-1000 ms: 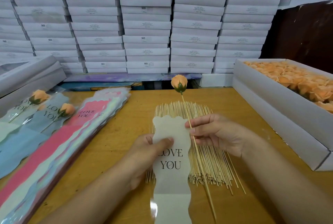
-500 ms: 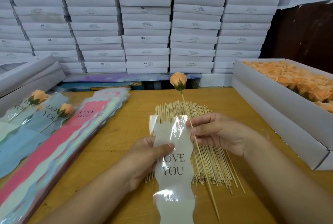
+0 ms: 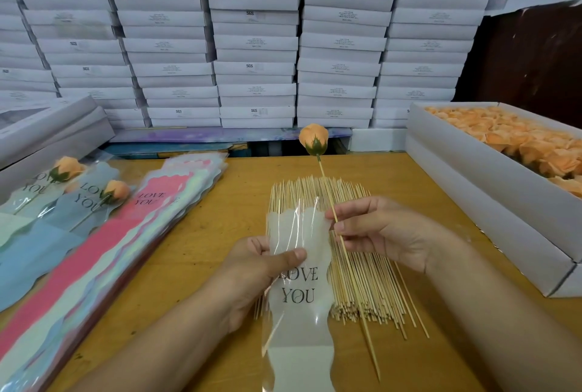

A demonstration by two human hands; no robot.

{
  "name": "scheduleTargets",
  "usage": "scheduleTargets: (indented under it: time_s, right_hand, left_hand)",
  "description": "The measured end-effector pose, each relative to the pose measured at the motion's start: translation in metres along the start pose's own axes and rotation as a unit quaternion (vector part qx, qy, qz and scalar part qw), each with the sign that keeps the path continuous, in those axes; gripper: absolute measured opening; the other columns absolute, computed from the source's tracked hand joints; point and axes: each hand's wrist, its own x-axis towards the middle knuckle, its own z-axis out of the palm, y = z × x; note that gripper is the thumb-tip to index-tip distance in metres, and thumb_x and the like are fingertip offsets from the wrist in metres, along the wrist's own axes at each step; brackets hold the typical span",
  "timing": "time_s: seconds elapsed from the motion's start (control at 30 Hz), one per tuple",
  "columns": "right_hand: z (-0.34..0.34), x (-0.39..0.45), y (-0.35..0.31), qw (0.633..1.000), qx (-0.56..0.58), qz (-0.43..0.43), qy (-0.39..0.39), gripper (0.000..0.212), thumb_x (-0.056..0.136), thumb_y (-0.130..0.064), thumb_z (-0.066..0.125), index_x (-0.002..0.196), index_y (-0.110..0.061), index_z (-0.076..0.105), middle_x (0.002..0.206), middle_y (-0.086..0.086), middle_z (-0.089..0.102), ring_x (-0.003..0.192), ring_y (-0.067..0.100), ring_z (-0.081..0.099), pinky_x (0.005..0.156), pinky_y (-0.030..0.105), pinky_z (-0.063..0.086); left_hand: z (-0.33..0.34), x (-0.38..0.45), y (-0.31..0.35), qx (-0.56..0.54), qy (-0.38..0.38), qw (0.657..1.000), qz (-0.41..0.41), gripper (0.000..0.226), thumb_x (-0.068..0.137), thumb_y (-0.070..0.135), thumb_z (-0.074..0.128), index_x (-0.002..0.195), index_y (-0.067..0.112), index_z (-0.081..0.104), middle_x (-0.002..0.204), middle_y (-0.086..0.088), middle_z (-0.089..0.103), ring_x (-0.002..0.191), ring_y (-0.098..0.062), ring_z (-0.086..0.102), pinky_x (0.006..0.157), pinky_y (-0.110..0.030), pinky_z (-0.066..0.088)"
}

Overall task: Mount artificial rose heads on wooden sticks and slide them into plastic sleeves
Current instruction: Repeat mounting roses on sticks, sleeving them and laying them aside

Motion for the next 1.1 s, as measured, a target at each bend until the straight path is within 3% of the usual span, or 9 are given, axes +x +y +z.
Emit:
scheduleTargets:
  time_s: [0.1, 0.17, 0.27, 0.4, 0.53, 0.67, 0.77, 0.9, 1.1]
  right_hand:
    - [-0.001, 0.000, 0.000, 1.000, 0.002, -0.002, -0.002, 0.033, 0.065, 0.001, 0.079, 0.099, -0.002, 0.077, 0.101, 0.018, 0.074, 0.071, 0.017, 0.069, 0.061, 0.022, 0.059]
    - [-0.002, 0.000, 0.000, 1.000, 0.001, -0.007, -0.001, 0.035, 0.067, 0.001, 0.078, 0.101, -0.002, 0.077, 0.103, 0.016, 0.075, 0.071, 0.015, 0.070, 0.061, 0.022, 0.058]
    - [-0.004, 0.002, 0.000, 1.000, -0.005, -0.010, 0.008, 0.029, 0.076, 0.006, 0.074, 0.104, -0.002, 0.075, 0.098, 0.011, 0.076, 0.073, 0.014, 0.070, 0.062, 0.022, 0.058]
    - [-0.004, 0.003, 0.002, 1.000, -0.006, -0.009, 0.026, 0.024, 0.076, 0.007, 0.074, 0.096, -0.006, 0.079, 0.095, 0.012, 0.075, 0.071, 0.015, 0.070, 0.061, 0.022, 0.058]
    - [-0.003, 0.004, 0.003, 1.000, -0.014, -0.006, 0.027, 0.026, 0.074, 0.004, 0.076, 0.098, -0.006, 0.077, 0.084, 0.012, 0.073, 0.069, 0.017, 0.070, 0.059, 0.023, 0.058]
    - [-0.001, 0.004, 0.002, 1.000, -0.013, -0.005, 0.025, 0.028, 0.066, -0.003, 0.079, 0.093, -0.011, 0.079, 0.086, 0.014, 0.074, 0.072, 0.021, 0.073, 0.055, 0.024, 0.059]
    - [-0.001, 0.005, 0.001, 0.999, 0.001, -0.019, 0.036, 0.032, 0.064, -0.003, 0.079, 0.096, -0.010, 0.078, 0.084, 0.014, 0.074, 0.070, 0.021, 0.073, 0.052, 0.024, 0.059]
    - [-0.005, 0.015, -0.012, 0.996, -0.002, -0.037, 0.085, 0.033, 0.075, 0.004, 0.075, 0.107, -0.006, 0.074, 0.087, 0.013, 0.075, 0.067, 0.019, 0.072, 0.052, 0.022, 0.058]
    - [-0.006, 0.040, -0.050, 0.981, -0.044, -0.087, 0.167, 0.023, 0.084, 0.006, 0.071, 0.103, -0.007, 0.072, 0.075, 0.006, 0.074, 0.066, 0.015, 0.073, 0.053, 0.020, 0.056]
  left_hand:
    - [-0.001, 0.001, -0.001, -0.006, 0.007, 1.000, 0.014, 0.008, 0.071, 0.012, 0.086, 0.069, 0.016, 0.080, 0.086, -0.018, 0.077, 0.072, -0.029, 0.075, 0.060, -0.035, 0.060]
    - [-0.002, 0.002, -0.001, -0.010, 0.007, 1.000, 0.016, 0.013, 0.067, 0.013, 0.088, 0.078, 0.013, 0.080, 0.092, -0.019, 0.077, 0.075, -0.030, 0.076, 0.062, -0.035, 0.060]
    - [-0.003, 0.002, -0.001, -0.015, 0.008, 1.000, 0.014, 0.039, 0.063, 0.015, 0.089, 0.098, 0.007, 0.077, 0.096, -0.019, 0.077, 0.079, -0.031, 0.076, 0.064, -0.036, 0.061]
    - [-0.003, 0.001, -0.001, -0.027, 0.012, 1.000, 0.006, 0.053, 0.058, 0.015, 0.091, 0.107, 0.004, 0.073, 0.098, -0.019, 0.077, 0.079, -0.030, 0.076, 0.065, -0.036, 0.060]
    - [-0.004, 0.001, -0.001, -0.039, 0.010, 0.999, -0.006, 0.066, 0.053, 0.017, 0.093, 0.114, 0.003, 0.071, 0.102, -0.020, 0.076, 0.088, -0.035, 0.075, 0.078, -0.045, 0.061]
    - [-0.002, 0.001, -0.002, -0.037, 0.013, 0.999, -0.008, 0.070, 0.053, 0.017, 0.092, 0.117, 0.002, 0.069, 0.103, -0.020, 0.076, 0.095, -0.039, 0.073, 0.087, -0.050, 0.059]
    - [-0.003, 0.001, -0.003, -0.045, 0.006, 0.999, -0.010, 0.069, 0.053, 0.016, 0.092, 0.116, 0.002, 0.070, 0.103, -0.020, 0.076, 0.092, -0.036, 0.075, 0.081, -0.045, 0.061]
    - [-0.003, 0.000, -0.004, -0.053, 0.000, 0.998, -0.013, 0.070, 0.053, 0.015, 0.092, 0.117, 0.001, 0.069, 0.102, -0.021, 0.076, 0.087, -0.035, 0.075, 0.076, -0.042, 0.061]
    - [-0.005, 0.002, -0.006, -0.048, -0.002, 0.999, -0.021, 0.072, 0.052, 0.016, 0.093, 0.118, 0.001, 0.068, 0.104, -0.020, 0.076, 0.091, -0.034, 0.075, 0.080, -0.043, 0.060]
